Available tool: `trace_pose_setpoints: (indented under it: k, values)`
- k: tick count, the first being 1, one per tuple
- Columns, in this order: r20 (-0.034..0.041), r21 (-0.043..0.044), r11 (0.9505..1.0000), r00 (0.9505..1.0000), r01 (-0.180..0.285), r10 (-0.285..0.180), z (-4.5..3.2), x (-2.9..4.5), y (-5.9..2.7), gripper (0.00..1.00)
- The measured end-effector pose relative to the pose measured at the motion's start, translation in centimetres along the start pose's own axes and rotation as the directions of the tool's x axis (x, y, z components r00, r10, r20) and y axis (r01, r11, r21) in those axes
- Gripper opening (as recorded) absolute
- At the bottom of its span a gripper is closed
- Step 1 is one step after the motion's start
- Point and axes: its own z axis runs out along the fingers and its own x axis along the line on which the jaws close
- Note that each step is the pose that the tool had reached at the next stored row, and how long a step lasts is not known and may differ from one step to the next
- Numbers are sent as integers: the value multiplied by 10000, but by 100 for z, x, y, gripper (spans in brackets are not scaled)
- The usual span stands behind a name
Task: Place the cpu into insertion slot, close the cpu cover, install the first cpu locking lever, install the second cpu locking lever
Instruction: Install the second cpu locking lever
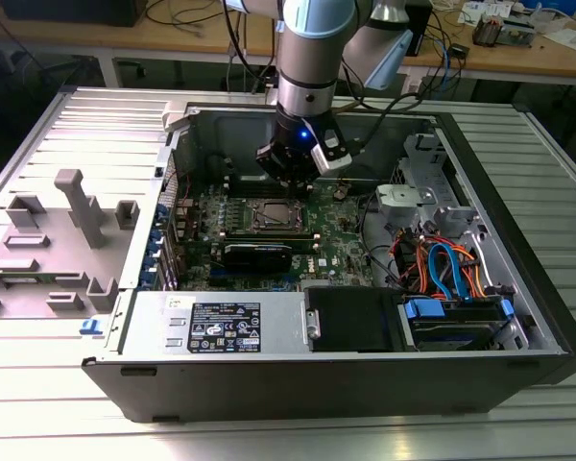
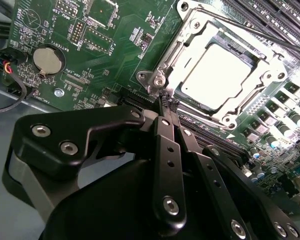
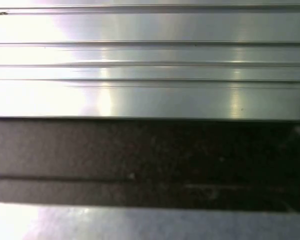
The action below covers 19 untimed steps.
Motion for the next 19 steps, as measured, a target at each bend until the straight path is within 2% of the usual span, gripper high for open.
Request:
trace_pose_setpoints:
  k: [2,4,19]
  values:
    - [0,0,10000,10000,1,-1,0,-2,-6,11]
    - [0,-1,10000,10000,1,-1,-2,-1,-54,11]
    - [0,0,10000,10000,1,-1,-3,0,-84,11]
